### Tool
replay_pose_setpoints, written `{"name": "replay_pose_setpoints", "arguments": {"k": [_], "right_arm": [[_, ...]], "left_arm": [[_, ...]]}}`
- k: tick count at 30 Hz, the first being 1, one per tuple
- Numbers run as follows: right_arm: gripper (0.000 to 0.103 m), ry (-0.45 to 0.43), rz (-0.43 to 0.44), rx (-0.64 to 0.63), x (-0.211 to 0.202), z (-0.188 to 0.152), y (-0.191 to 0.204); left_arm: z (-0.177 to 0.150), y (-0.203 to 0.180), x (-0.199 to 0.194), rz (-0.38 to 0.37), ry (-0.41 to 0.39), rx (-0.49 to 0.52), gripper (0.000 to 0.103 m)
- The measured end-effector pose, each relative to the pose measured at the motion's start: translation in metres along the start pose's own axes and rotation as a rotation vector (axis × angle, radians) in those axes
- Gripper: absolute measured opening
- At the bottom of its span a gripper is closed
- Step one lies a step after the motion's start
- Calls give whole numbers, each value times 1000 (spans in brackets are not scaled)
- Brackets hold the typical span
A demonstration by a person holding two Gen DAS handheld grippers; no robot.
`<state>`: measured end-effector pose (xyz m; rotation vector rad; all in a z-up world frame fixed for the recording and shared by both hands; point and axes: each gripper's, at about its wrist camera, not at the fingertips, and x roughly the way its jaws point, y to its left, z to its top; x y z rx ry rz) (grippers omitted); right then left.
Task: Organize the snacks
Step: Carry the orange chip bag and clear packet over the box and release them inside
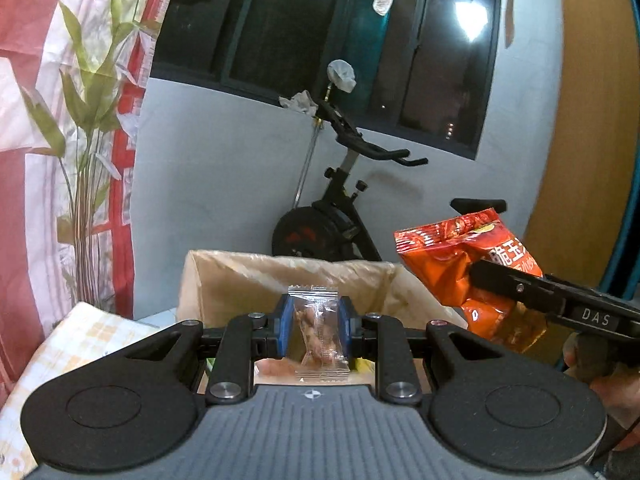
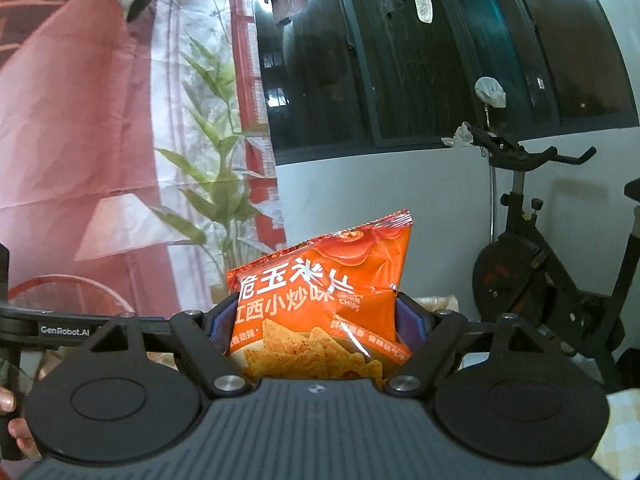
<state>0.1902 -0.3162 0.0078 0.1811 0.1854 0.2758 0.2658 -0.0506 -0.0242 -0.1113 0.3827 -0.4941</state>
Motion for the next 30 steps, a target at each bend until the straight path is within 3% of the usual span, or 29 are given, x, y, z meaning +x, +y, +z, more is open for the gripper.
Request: {"name": "replay_pose_setpoints", "arguments": {"k": [6, 14, 18, 22, 30], "right_arm": [[80, 49, -59, -43, 55, 6, -4], [80, 157, -94, -36, 108, -10, -7], [82, 223, -77, -9, 118, -21, -11], [86, 269, -118, -39, 117, -27, -10], [89, 221, -107, -23, 85, -21, -13]], "left_arm": [[11, 24, 42, 2, 32, -56, 25], [8, 36, 68, 26, 74, -47, 27], [4, 40, 66, 45, 79, -40, 63], [3, 45, 61, 58, 77, -64, 69], [8, 55, 29, 99, 49, -91, 76]]}}
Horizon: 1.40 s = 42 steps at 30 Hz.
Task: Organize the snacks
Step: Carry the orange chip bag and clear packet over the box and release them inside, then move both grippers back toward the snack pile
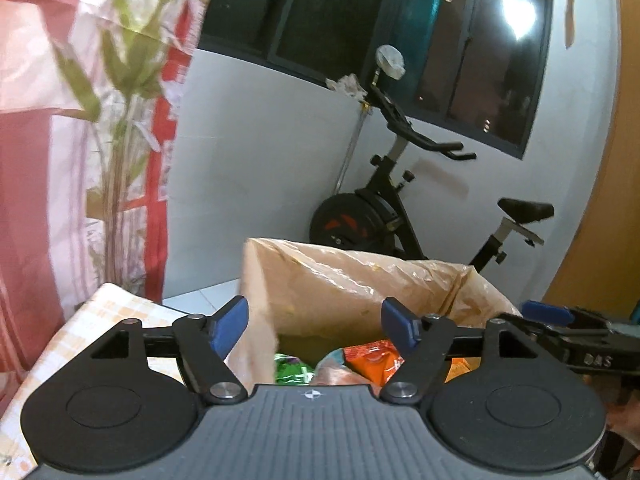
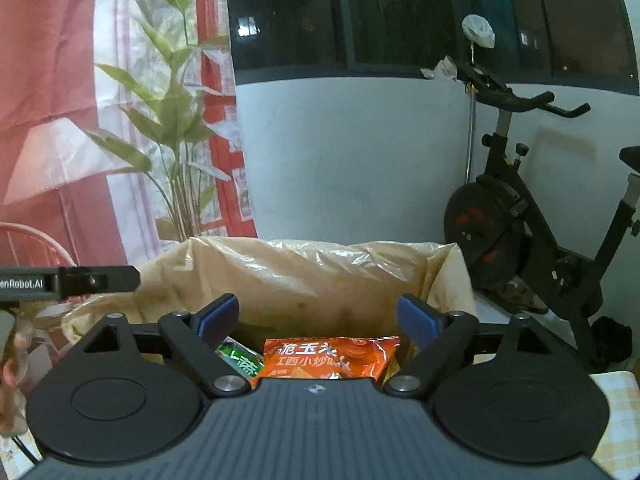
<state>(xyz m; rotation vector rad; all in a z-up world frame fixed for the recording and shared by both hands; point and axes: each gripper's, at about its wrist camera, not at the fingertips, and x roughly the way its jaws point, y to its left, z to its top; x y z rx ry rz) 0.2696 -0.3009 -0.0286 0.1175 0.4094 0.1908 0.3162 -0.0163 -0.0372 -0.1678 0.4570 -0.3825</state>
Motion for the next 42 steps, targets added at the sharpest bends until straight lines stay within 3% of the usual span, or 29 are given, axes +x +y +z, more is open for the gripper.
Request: {"name": "replay_pose_setpoints", "arguments": {"k": [8, 15, 24, 27, 36, 42], "right_arm": [[89, -55, 40, 10, -41, -15, -10], [89, -107, 91, -24, -75, -50, -13], [87, 0, 69, -67, -85, -108, -26], [79, 34, 27, -96, -81, -131, -31], [70, 197, -64, -78, -54, -194, -53], [62, 252, -69, -9, -43, -208, -67]], "left_arm": [[-6, 30, -42, 62, -30, -62, 76], [-48, 44, -65, 110, 14, -13, 79], [-105, 60, -60, 154, 106, -54, 78], [-117, 59, -57, 175, 124, -22, 77], [-135, 57, -50, 188, 170, -9, 77], [-142, 53, -47, 194, 189, -12, 76]]}}
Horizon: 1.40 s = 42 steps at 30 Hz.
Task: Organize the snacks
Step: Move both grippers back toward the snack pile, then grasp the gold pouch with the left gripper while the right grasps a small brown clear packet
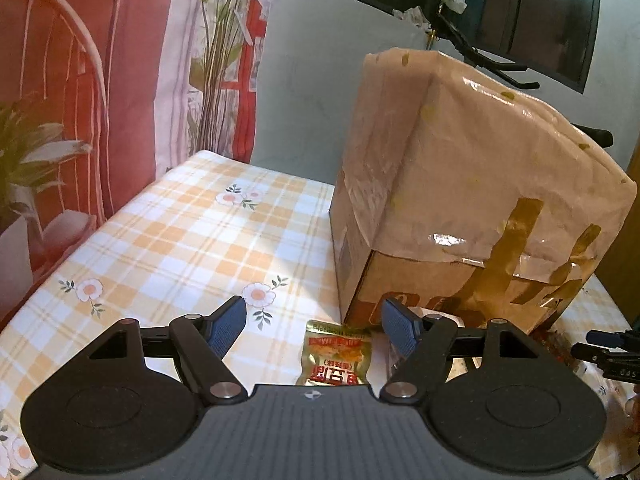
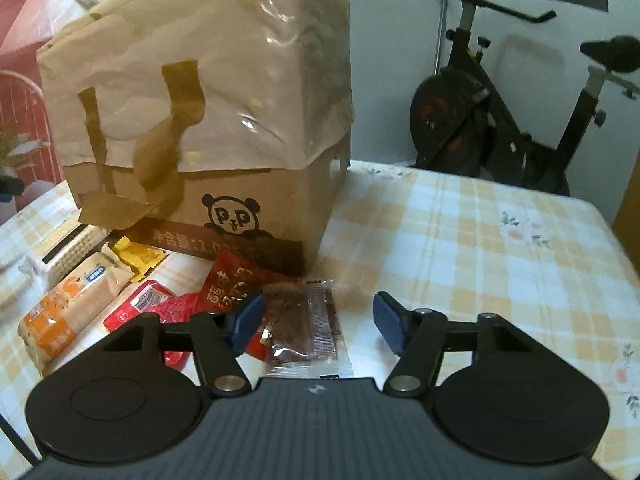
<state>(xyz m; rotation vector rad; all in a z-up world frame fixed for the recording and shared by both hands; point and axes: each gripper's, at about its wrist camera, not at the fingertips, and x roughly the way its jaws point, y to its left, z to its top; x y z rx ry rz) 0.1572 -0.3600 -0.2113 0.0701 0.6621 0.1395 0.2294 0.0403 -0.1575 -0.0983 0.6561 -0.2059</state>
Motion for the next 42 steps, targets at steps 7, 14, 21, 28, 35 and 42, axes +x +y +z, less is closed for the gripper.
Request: {"name": "replay_pose_setpoints", "arguments": {"k": [7, 14, 21, 28, 35, 42], "right_arm": [[62, 45, 5, -27, 19, 3, 10], [49, 46, 19, -47, 20, -4, 14], [45, -7, 44, -5, 9, -9, 8], [45, -28, 41, 13, 7, -9, 6], [45, -25, 40, 17, 8, -10, 5], [45, -21, 43, 17, 9, -10, 4]], "left_arm": [[-5, -3, 2, 1, 15, 6, 76], [-12, -1, 8, 11, 41, 14, 76], [-24, -3, 20, 7, 97, 45, 76], [-31, -12, 38, -1, 148, 107, 77], [-31, -17, 60, 30, 149, 144, 76], [-36, -22, 58, 46, 117, 197, 71]]}}
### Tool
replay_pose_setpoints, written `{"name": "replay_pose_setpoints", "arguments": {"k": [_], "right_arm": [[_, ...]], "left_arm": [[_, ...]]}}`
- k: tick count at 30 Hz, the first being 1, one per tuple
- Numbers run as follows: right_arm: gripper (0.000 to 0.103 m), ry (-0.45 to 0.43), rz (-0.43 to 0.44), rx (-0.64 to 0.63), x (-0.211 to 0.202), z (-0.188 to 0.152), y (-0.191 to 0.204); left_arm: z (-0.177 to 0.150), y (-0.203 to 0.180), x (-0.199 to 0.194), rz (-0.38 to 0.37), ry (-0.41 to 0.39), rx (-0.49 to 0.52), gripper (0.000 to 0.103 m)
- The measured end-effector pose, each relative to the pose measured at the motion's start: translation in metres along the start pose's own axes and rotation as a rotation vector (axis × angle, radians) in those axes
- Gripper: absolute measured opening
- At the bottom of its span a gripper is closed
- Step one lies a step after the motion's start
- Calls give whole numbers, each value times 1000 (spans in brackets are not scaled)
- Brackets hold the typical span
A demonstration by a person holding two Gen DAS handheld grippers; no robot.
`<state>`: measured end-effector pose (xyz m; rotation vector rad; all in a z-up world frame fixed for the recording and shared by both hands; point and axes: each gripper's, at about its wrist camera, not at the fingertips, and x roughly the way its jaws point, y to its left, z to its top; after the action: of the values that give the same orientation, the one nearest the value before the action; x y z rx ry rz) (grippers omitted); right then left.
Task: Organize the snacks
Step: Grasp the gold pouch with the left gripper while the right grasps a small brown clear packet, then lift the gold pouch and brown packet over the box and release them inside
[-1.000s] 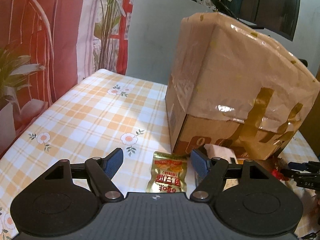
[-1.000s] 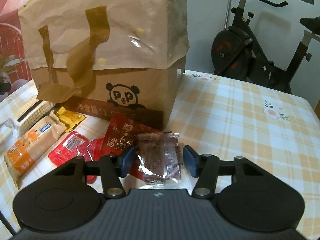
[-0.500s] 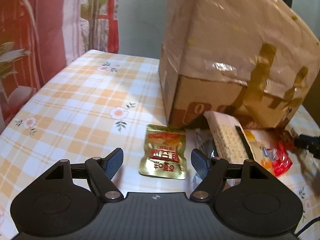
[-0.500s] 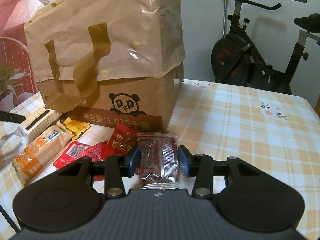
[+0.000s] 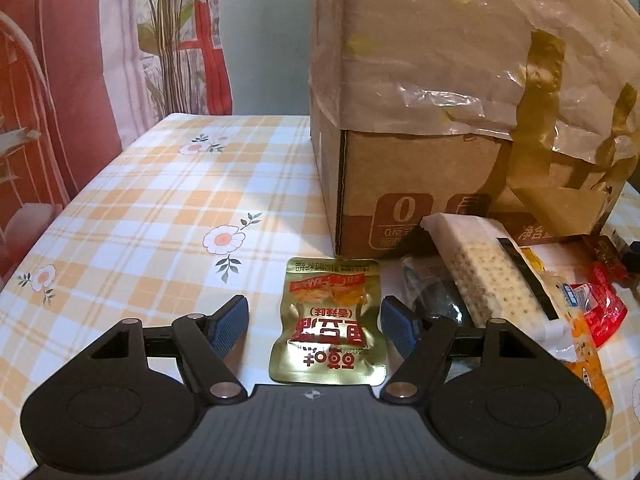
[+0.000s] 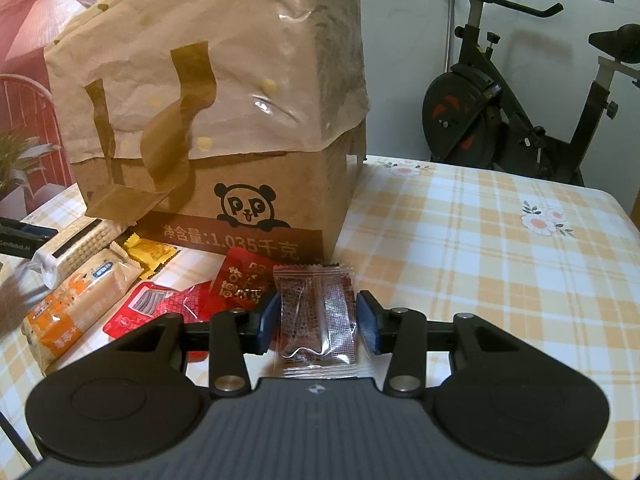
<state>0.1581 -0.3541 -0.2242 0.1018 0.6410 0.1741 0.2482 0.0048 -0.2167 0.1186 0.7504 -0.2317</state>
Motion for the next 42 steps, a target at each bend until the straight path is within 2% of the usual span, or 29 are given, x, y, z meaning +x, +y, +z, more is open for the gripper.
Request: {"name": "replay_pose_setpoints", "arguments": {"k": [1, 2, 4, 9, 13, 17, 21, 32, 37, 42], "right_arm": [[45, 0, 1, 1, 0, 0, 0], [45, -1, 1, 1, 0, 0, 0], [45, -2, 2, 1, 0, 0, 0], [45, -7, 3, 8, 0, 0, 0], [45, -16, 2, 13, -1, -1, 0], [45, -22, 1, 15, -2, 0, -1], [45, -24, 4, 12, -2, -1, -1], [45, -37, 9, 17, -5, -1, -2], [45, -46, 1, 20, -8, -1, -1], [45, -76, 5, 83, -30, 1, -9]], "left_arm": [[0, -1, -1, -7, -5, 4, 58], [0, -2, -3, -16, -10, 11, 51], [-1, -3, -7, -23, -5, 7, 47], [-9, -1, -17, -23, -7, -21, 44], [-13, 1, -35, -14, -42, -63, 39], [-14, -1, -50, -21, -65, -63, 39], [-15, -3, -47, -10, -51, -58, 39], [-15, -7, -59, -31, -104, -55, 39], [-9, -7, -72, -41, -138, -64, 39], [-2, -7, -92, -36, -190, -71, 39]]}}
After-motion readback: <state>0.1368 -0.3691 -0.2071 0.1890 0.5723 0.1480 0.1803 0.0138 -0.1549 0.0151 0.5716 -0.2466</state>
